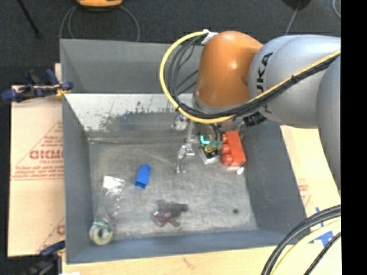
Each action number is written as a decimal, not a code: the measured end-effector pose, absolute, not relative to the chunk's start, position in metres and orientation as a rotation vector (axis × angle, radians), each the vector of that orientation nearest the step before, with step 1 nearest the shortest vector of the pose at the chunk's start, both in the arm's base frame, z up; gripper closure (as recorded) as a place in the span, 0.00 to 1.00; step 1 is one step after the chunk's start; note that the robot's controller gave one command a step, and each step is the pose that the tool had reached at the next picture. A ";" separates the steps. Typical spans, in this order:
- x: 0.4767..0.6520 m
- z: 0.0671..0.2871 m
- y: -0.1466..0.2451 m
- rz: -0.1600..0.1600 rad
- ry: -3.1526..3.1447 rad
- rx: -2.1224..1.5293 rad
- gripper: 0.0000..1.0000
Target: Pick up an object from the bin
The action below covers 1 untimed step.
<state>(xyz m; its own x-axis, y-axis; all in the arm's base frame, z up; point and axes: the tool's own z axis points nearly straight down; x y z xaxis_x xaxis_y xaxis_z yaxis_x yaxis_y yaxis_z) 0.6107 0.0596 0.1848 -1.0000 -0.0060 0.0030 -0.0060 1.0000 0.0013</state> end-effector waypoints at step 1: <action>0.622 0.074 0.114 0.003 -3.082 0.643 0.00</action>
Offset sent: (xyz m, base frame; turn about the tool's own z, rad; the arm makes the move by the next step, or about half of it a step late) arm 0.0081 0.0558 -0.1148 -0.4072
